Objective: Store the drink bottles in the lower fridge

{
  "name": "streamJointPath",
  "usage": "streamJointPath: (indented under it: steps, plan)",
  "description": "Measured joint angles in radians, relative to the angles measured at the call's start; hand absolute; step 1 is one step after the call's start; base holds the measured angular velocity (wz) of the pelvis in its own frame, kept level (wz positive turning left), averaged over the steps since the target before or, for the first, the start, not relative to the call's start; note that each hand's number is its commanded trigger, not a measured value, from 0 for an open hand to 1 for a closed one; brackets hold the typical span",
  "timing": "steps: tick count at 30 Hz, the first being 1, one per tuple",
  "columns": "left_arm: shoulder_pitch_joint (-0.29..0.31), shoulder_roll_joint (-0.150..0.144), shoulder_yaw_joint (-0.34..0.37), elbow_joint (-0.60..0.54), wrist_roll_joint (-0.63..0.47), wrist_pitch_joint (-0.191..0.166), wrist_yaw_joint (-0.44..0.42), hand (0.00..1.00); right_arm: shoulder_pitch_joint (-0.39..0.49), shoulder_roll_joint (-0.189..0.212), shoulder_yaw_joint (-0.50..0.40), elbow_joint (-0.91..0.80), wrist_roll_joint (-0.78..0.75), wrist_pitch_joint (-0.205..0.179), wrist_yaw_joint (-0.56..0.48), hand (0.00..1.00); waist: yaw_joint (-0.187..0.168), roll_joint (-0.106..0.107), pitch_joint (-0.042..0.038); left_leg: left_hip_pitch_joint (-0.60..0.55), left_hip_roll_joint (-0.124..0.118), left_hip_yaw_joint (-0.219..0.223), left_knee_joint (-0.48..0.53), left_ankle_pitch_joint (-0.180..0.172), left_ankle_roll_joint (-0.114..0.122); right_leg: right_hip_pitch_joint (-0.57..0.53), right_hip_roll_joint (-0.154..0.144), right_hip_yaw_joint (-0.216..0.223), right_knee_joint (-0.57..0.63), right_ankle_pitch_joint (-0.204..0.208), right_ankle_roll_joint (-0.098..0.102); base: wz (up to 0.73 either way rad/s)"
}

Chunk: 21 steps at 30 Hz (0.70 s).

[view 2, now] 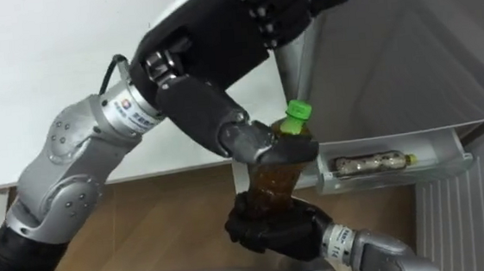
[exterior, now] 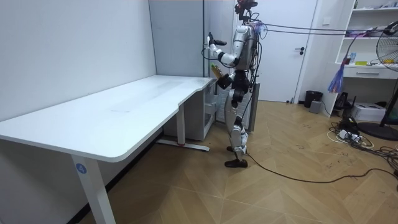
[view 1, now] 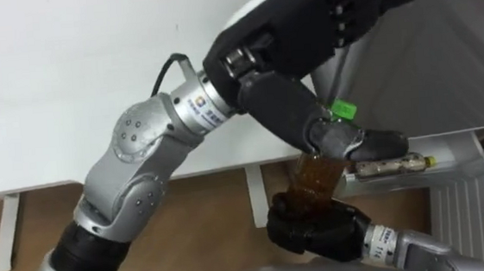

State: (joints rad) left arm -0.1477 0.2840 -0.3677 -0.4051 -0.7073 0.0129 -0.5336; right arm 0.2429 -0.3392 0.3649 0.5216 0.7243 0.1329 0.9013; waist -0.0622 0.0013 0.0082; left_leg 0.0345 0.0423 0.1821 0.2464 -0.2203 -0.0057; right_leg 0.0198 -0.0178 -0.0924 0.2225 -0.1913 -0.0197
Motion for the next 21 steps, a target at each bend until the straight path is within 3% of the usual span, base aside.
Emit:
streamJointPath:
  steps: [2, 6, 9, 11, 14, 18, 21]
  plan:
    - [0.0, -0.001, 0.091, -0.016, -0.042, -0.01, 0.013, 0.0, 0.033, 0.005, -0.043, -0.004, -0.007, 0.001, -0.003, 1.0, 0.032, 0.0, 0.0, 0.014, 0.0, 0.002, -0.016, 0.0, 0.0, 0.001, 0.003, 0.008, 0.002, 0.0, -0.001, -0.11]
    - [0.0, -0.002, 0.241, -0.054, -0.044, -0.041, 0.073, 0.0, 0.076, 0.022, -0.124, -0.004, -0.042, -0.001, -0.006, 1.0, 0.053, -0.001, 0.0003, 0.028, 0.0, 0.003, -0.025, 0.0, 0.0, 0.019, 0.002, -0.005, -0.003, -0.001, -0.001, 0.03]
    - [0.0, -0.001, 0.361, -0.064, -0.042, -0.068, 0.122, 0.0, 0.116, 0.024, -0.181, -0.027, -0.074, -0.001, -0.008, 1.0, 0.091, -0.004, 0.0006, 0.033, 0.0, 0.001, -0.024, 0.0, 0.0, 0.03, 0.002, -0.002, -0.006, -0.001, -0.001, -0.01]
    - [0.01, -0.005, 0.468, -0.099, -0.023, -0.089, 0.183, 0.0, 0.152, 0.047, -0.25, -0.038, -0.108, -0.003, -0.001, 1.0, 0.102, -0.006, 0.0008, 0.035, -0.001, -0.004, -0.029, 0.0, 0.0, 0.032, 0.0, -0.011, -0.014, -0.002, 0.0, 0.09]
    - [0.058, -0.004, 0.614, -0.12, -0.013, -0.137, 0.243, 0.0, 0.191, 0.087, -0.339, -0.032, -0.12, -0.007, 0.004, 1.0, 0.129, -0.001, -0.0011, 0.058, 0.001, -0.005, -0.048, 0.0, 0.0, 0.048, 0.0, -0.01, -0.02, -0.005, 0.002, -0.01]
    - [0.102, 0.008, 0.779, -0.115, 0.013, -0.166, 0.368, 0.0, 0.239, 0.094, -0.402, -0.032, -0.14, -0.015, 0.007, 1.0, 0.149, -0.001, -0.0019, 0.069, -0.001, -0.004, -0.054, 0.0, 0.0, 0.056, -0.001, -0.008, -0.021, -0.008, 0.003, -0.02]
    - [0.18, 0.007, 0.917, -0.084, 0.055, -0.19, 0.456, 0.0, 0.274, 0.131, -0.485, 0.008, -0.148, -0.031, 0.007, 1.0, 0.164, 0.003, -0.0016, 0.099, -0.001, 0.0, -0.065, -0.001, -0.002, 0.087, 0.002, 0.0, -0.039, -0.007, 0.004, -0.05]
